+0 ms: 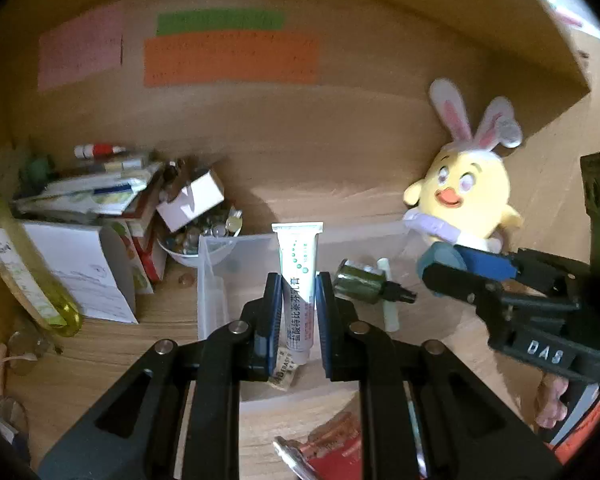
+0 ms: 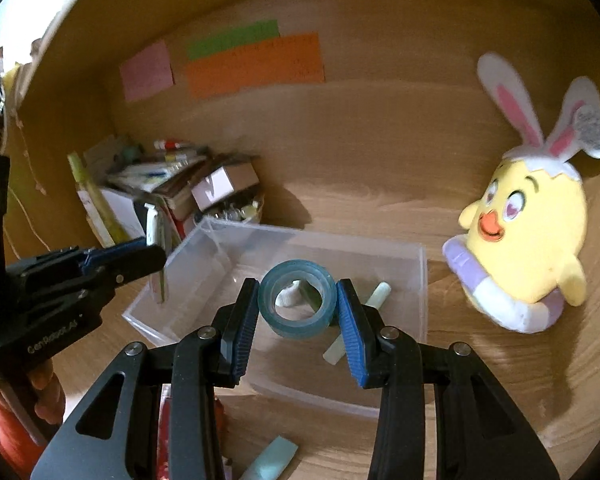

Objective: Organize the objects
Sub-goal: 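Place the ointment tube and blue tape roll into the clear box, open both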

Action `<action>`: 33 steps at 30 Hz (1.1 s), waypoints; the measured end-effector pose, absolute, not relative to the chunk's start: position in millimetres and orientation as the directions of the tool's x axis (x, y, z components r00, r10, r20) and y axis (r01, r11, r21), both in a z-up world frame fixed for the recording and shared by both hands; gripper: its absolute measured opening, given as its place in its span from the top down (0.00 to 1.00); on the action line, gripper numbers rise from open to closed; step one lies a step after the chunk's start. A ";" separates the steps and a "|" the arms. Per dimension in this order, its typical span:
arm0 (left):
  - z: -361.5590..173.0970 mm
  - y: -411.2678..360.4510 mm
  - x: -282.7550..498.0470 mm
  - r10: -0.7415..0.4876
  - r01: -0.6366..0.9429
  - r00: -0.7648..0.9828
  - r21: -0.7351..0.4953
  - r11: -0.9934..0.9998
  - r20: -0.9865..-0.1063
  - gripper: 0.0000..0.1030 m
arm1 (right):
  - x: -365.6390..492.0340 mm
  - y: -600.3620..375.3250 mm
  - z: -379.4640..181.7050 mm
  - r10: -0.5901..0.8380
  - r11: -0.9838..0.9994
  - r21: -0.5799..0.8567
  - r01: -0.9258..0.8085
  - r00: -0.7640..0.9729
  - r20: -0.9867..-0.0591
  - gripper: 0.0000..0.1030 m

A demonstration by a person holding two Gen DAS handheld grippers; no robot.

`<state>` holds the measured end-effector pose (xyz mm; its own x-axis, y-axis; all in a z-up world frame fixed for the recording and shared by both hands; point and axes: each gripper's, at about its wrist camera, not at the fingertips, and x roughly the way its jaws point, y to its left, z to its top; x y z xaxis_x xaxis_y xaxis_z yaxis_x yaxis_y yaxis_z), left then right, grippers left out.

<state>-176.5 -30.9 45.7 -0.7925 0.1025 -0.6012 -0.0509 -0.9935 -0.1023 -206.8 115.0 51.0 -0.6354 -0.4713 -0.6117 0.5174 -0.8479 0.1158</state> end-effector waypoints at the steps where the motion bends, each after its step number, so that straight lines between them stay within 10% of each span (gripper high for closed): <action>1: 41.9 -32.3 -181.8 0.104 -0.048 -0.783 -0.107 -0.993 -0.613 0.84 | -210.1 112.5 46.9 -0.465 -0.849 0.112 0.517 -0.629 -0.622 0.65; 29: -1.5 -44.5 -218.5 0.140 -0.042 -0.672 -0.152 -0.988 -0.727 0.84 | -251.2 91.4 -13.6 -0.333 -0.877 0.052 0.477 -0.528 -0.781 0.56; 33: 8.5 -45.4 -209.5 0.135 -0.043 -0.691 -0.146 -0.988 -0.710 0.69 | -243.6 96.0 -0.5 -0.338 -0.881 0.043 0.472 -0.561 -0.756 0.49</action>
